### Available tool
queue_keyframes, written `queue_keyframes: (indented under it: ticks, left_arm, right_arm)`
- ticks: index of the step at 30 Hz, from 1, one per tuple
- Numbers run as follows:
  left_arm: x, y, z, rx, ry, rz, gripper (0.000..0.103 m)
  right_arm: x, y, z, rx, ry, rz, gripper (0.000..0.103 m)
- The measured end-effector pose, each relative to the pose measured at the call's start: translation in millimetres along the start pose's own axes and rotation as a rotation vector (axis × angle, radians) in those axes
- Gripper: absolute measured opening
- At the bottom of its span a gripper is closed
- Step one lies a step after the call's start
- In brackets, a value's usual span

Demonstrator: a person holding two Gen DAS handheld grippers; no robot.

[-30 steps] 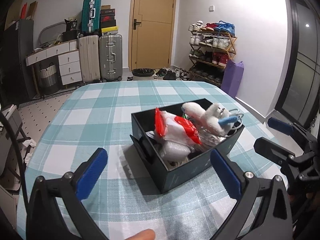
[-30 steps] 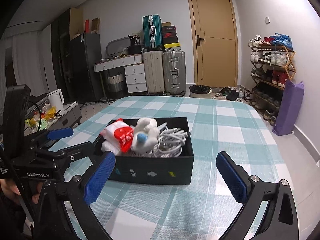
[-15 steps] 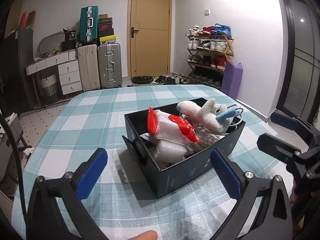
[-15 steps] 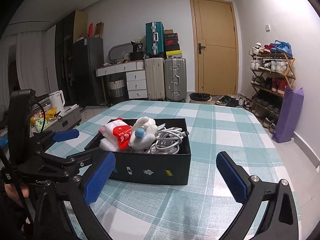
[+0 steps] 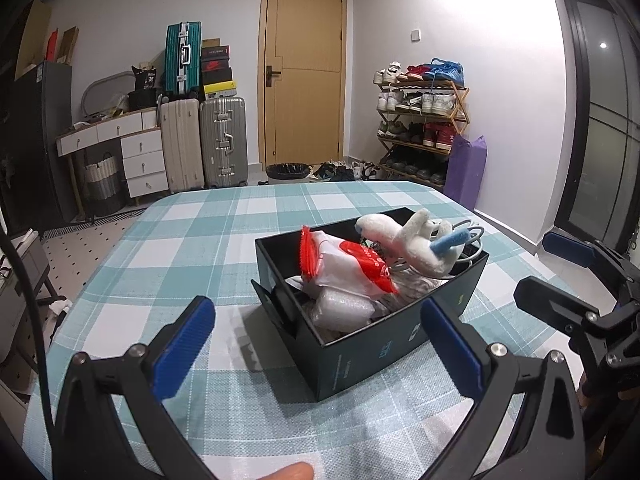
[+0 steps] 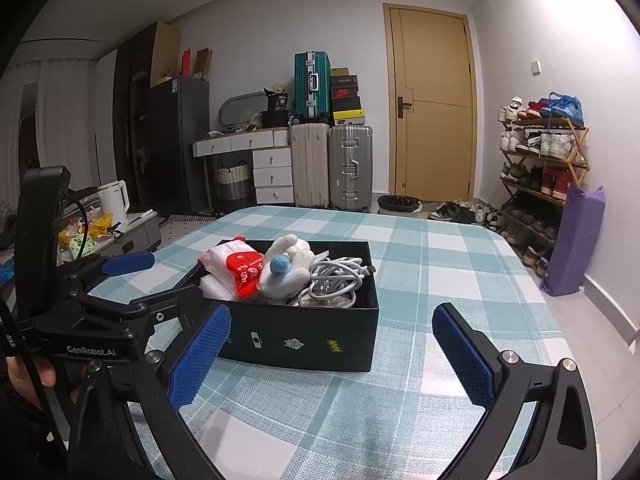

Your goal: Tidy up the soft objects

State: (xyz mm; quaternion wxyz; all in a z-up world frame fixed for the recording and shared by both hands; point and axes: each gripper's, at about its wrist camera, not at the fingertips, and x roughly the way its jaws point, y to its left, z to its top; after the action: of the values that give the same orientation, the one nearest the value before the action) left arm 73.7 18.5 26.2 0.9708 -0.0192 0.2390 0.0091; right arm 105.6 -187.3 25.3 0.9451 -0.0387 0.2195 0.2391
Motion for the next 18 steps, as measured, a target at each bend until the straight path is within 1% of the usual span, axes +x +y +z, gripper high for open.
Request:
queue_keyframes:
  ticks: [18]
  left_arm:
    - [-5.4, -5.3, 2.4, 0.013, -0.020, -0.001, 0.103]
  right_arm:
    - [0.5, -4.5, 1.2, 0.002, -0.019, 0.004, 0.103]
